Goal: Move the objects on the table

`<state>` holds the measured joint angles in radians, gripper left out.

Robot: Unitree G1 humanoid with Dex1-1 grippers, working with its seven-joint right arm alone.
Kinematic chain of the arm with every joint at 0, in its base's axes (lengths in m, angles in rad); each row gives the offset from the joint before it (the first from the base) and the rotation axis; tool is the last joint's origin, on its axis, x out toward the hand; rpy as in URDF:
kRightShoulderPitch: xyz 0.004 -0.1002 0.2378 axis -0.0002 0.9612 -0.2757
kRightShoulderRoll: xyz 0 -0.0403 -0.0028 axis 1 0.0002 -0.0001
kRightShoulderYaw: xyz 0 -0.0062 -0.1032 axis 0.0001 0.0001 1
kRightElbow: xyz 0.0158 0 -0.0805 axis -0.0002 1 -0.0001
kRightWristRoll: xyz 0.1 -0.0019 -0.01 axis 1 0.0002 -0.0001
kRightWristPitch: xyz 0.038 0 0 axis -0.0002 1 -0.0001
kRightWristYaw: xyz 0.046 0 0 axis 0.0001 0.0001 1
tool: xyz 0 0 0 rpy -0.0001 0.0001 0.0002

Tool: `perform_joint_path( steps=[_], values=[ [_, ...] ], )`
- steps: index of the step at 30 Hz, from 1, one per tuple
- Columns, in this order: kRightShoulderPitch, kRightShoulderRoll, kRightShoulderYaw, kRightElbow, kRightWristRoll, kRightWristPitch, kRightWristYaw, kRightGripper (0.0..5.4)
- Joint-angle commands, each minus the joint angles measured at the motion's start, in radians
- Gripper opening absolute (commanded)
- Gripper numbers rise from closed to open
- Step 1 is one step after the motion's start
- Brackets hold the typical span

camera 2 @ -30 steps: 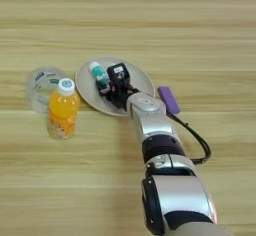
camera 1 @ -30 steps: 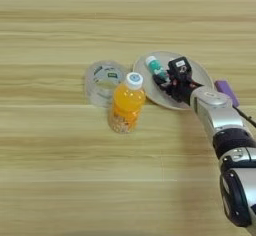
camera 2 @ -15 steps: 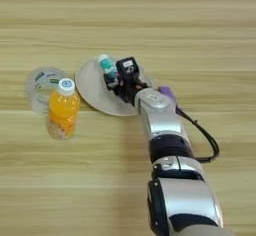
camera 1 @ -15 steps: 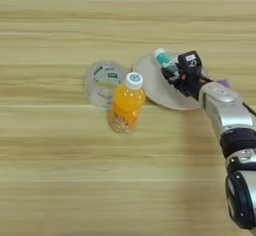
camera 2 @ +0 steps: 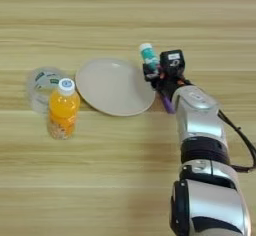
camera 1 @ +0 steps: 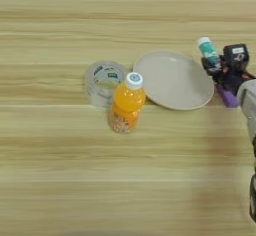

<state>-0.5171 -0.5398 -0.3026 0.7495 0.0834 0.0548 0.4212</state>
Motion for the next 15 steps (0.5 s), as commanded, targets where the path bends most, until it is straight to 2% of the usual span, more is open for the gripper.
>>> perform_joint_path(
  steps=[1,6,15],
  values=[
    [-0.048,-0.102,-0.062,0.014,0.029,-0.038,-0.034,1.68],
    [-0.045,-0.145,-0.097,0.075,0.039,-0.060,-0.057,1.68],
    [-0.068,-0.163,-0.099,0.189,0.034,-0.102,-0.065,1.68]
  ],
)
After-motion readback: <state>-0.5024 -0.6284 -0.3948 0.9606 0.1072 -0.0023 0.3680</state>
